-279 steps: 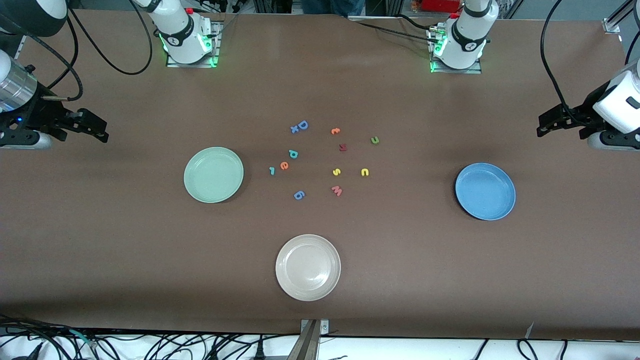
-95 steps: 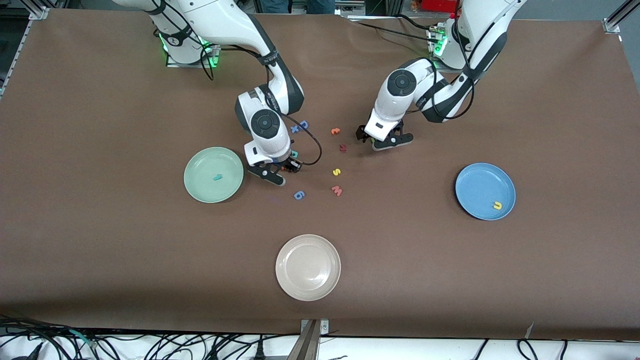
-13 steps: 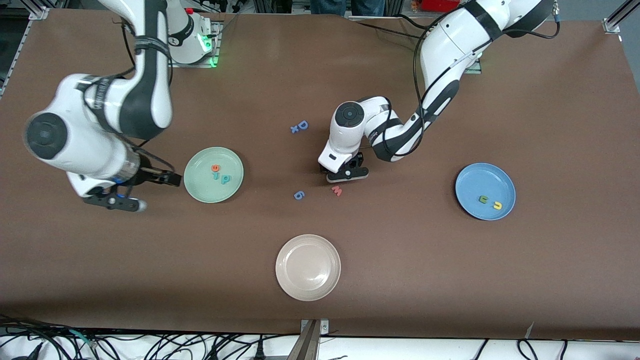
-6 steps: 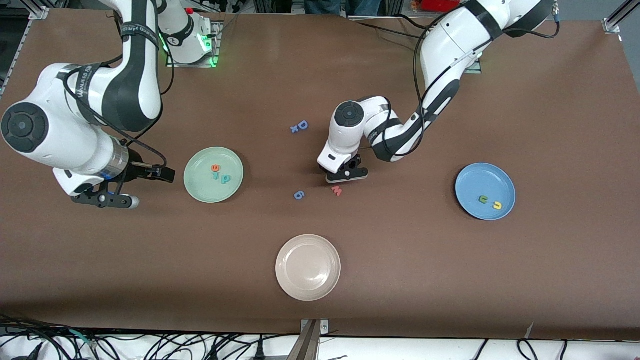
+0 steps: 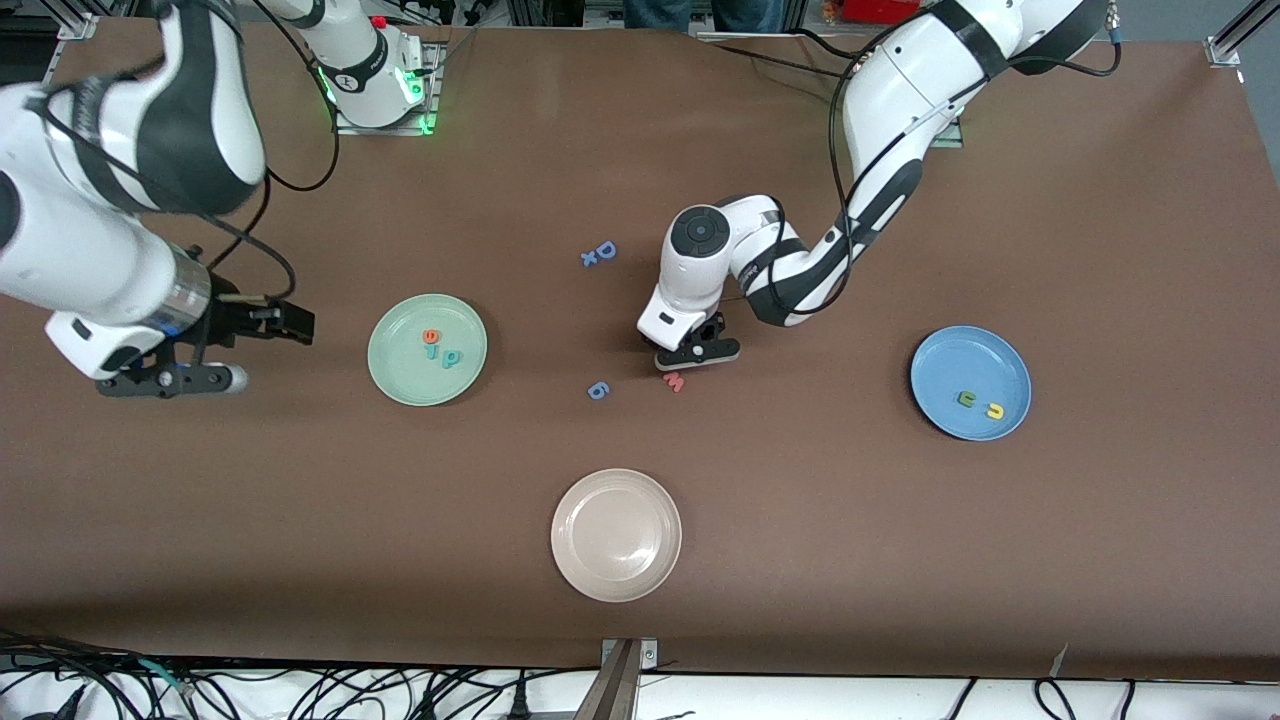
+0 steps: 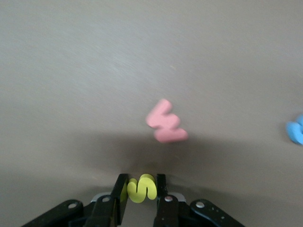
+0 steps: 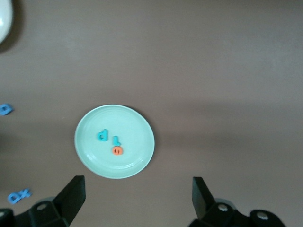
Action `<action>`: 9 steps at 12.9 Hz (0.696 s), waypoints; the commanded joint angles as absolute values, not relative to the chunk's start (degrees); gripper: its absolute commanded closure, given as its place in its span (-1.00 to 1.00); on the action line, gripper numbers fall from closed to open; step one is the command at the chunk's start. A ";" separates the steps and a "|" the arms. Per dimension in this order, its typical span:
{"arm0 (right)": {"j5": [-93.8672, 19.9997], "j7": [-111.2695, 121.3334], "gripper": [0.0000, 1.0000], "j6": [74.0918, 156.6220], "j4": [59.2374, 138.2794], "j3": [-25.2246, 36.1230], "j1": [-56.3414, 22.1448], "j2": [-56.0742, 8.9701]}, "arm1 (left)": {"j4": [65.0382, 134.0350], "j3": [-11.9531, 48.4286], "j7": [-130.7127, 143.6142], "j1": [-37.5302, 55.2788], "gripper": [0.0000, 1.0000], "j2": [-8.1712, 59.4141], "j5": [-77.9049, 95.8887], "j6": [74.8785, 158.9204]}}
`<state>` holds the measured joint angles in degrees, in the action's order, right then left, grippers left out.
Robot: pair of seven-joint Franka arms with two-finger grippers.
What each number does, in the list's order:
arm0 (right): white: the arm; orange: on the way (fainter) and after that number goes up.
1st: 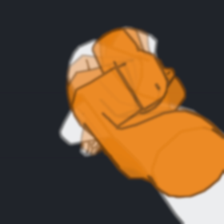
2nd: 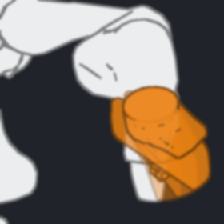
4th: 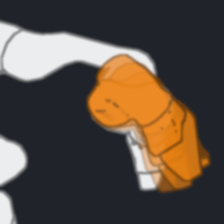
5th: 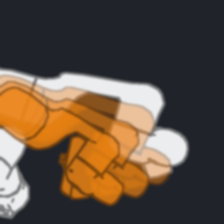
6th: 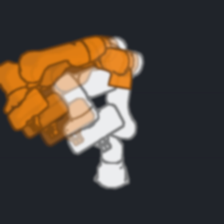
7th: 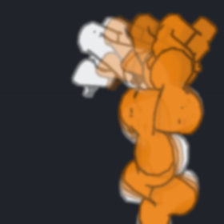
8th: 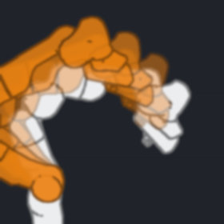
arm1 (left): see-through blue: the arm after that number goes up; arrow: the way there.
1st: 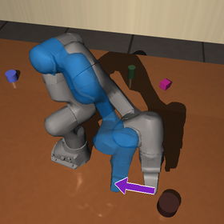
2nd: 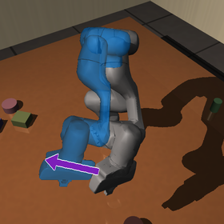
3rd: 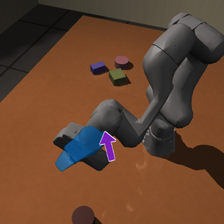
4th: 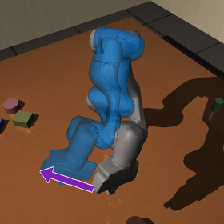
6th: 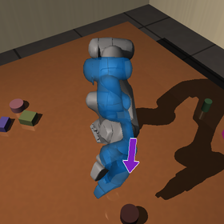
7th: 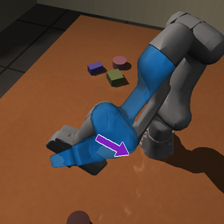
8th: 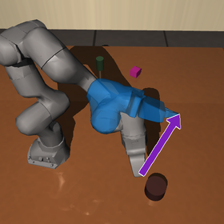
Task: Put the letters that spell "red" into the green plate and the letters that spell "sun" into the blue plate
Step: 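Grasp the yellow s with the left gripper while the right gripper withdraws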
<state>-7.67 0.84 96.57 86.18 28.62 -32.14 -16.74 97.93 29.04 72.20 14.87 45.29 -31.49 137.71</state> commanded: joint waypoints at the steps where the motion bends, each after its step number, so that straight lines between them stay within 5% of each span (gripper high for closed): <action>1: -4.05 4.03 -1.00 95.55 87.97 21.90 -23.75 -10.57 | 97.65 32.24 68.65 8.03 0.56 43.42 -32.70 132.55; 6: -2.90 4.04 -1.00 88.16 91.14 4.42 -2.06 -1.24 | 89.84 37.18 53.48 -4.90 0.55 42.45 -29.72 113.95; 9: -1.58 3.69 -1.00 94.10 100.50 2.99 -0.79 5.60 | 86.49 37.09 41.08 -11.14 0.55 42.45 -28.83 105.84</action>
